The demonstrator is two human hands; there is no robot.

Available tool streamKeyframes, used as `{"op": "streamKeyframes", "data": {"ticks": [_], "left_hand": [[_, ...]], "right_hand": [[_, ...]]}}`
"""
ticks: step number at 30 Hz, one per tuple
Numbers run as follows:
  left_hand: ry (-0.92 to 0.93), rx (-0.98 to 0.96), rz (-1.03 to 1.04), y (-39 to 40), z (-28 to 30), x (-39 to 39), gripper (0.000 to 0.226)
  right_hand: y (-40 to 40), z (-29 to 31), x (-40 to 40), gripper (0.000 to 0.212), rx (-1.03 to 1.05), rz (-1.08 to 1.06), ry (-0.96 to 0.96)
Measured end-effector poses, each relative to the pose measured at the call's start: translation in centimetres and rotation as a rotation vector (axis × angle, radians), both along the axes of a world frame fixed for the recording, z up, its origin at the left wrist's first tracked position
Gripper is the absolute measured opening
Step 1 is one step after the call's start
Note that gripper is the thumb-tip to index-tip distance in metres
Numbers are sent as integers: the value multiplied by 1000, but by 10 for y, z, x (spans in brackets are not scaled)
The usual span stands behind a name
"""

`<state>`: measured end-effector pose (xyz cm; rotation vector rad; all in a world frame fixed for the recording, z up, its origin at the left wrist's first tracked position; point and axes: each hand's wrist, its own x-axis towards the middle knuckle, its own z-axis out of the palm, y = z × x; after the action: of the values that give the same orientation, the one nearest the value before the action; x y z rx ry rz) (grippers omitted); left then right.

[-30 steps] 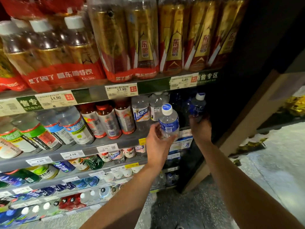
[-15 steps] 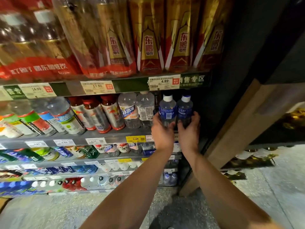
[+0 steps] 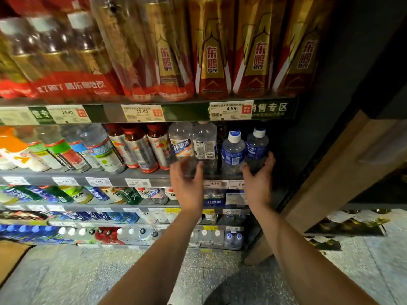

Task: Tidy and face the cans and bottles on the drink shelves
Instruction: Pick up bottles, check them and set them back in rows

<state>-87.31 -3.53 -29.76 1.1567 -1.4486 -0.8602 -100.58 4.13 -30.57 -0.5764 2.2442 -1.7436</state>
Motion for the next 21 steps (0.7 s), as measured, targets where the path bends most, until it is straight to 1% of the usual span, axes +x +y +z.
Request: {"op": "streamKeyframes", "data": {"ticks": [2, 4, 7, 9, 11, 13, 17, 21], "left_hand": [[-10, 2, 66, -21, 1, 12, 51], [-64, 35, 55, -37, -3, 16, 59], [-108, 35, -29, -48, -12, 13, 62], [-105, 29, -37, -51, -15, 10, 62], [-83, 33, -30, -53, -15, 8, 63], [-71, 41, -34, -54, -14, 8, 65], [-47, 53, -74, -55, -15, 9, 68], [-40, 57, -87, -53, -11, 9, 74]], "right_hand": [[1, 0, 8, 79, -2, -56, 93], [1, -1, 16, 75, -57, -111, 170], [-2, -2, 31, 64, -117, -136, 250], [-7, -2, 43, 61, -99, -95, 306], [-15, 2, 50, 65, -56, -60, 309], [-23, 6, 52, 66, -18, -84, 302], [-28, 13, 47, 59, -38, -110, 273], [-31, 8, 45, 53, -51, -103, 285]]}}
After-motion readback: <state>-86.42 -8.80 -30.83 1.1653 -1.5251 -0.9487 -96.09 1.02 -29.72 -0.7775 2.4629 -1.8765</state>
